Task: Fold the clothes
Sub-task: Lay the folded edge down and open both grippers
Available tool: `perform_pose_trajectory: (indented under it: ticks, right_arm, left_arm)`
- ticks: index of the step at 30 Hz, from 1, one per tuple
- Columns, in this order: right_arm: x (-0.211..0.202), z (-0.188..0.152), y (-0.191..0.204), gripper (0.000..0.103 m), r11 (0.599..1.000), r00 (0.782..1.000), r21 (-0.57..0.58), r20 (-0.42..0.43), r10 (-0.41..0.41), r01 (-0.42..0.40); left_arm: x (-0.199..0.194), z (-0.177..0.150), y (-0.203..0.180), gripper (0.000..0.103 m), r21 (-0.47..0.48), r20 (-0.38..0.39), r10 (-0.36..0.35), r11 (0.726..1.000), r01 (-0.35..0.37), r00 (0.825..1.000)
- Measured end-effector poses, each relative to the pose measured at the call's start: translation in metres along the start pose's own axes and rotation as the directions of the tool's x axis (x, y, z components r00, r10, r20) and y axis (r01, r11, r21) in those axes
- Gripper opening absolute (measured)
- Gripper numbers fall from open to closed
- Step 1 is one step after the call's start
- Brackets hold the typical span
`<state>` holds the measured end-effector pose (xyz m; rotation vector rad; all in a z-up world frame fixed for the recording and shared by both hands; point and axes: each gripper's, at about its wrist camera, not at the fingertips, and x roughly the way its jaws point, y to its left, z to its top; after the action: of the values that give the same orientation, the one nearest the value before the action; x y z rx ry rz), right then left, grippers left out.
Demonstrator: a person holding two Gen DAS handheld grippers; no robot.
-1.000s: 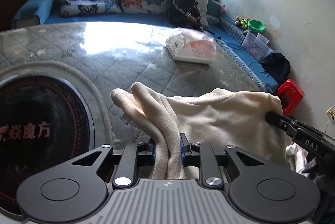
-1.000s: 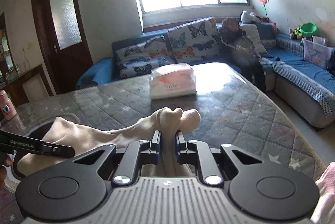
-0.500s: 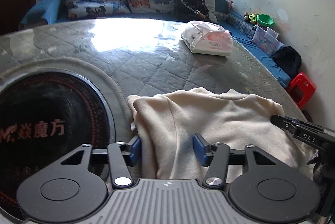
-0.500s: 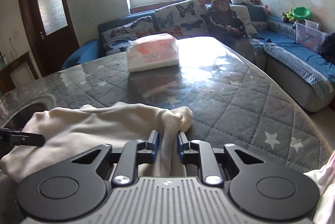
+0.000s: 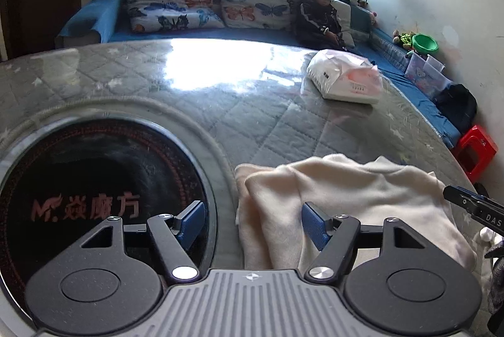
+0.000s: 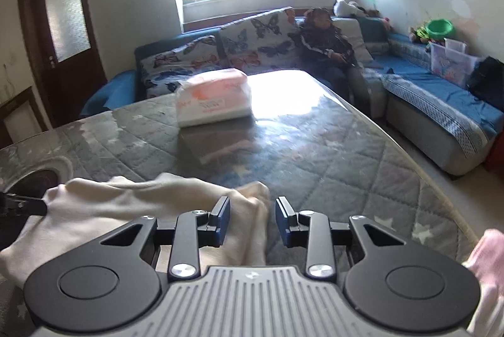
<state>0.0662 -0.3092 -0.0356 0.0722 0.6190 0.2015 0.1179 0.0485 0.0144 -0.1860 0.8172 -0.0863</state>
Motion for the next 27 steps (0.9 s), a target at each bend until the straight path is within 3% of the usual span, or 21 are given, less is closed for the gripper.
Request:
perform_pose_trajectory:
  ticks: [8, 20, 27]
  right_arm:
    - [0.015, 0.007, 0.018, 0.04, 0.998, 0.999, -0.045, -0.011, 0.035, -0.036]
    - [0.043, 0.008, 0.015, 0.047, 0.998, 0.999, -0.059, -0.041, 0.01, -0.012]
    - [0.044, 0.007, 0.017, 0.051, 0.997, 0.999, -0.082, -0.041, -0.004, 0.001]
  left_arm:
    - [0.013, 0.012, -0.013, 0.072, 0.013, 0.0, -0.002, 1.0, 0.002, 1.0]
    - [0.05, 0.023, -0.007, 0.075, -0.004, -0.047, 0.023, 1.0, -0.024, 0.999]
    - [0.05, 0.022, -0.01, 0.076, 0.017, -0.037, 0.041, 0.999, -0.041, 0.998]
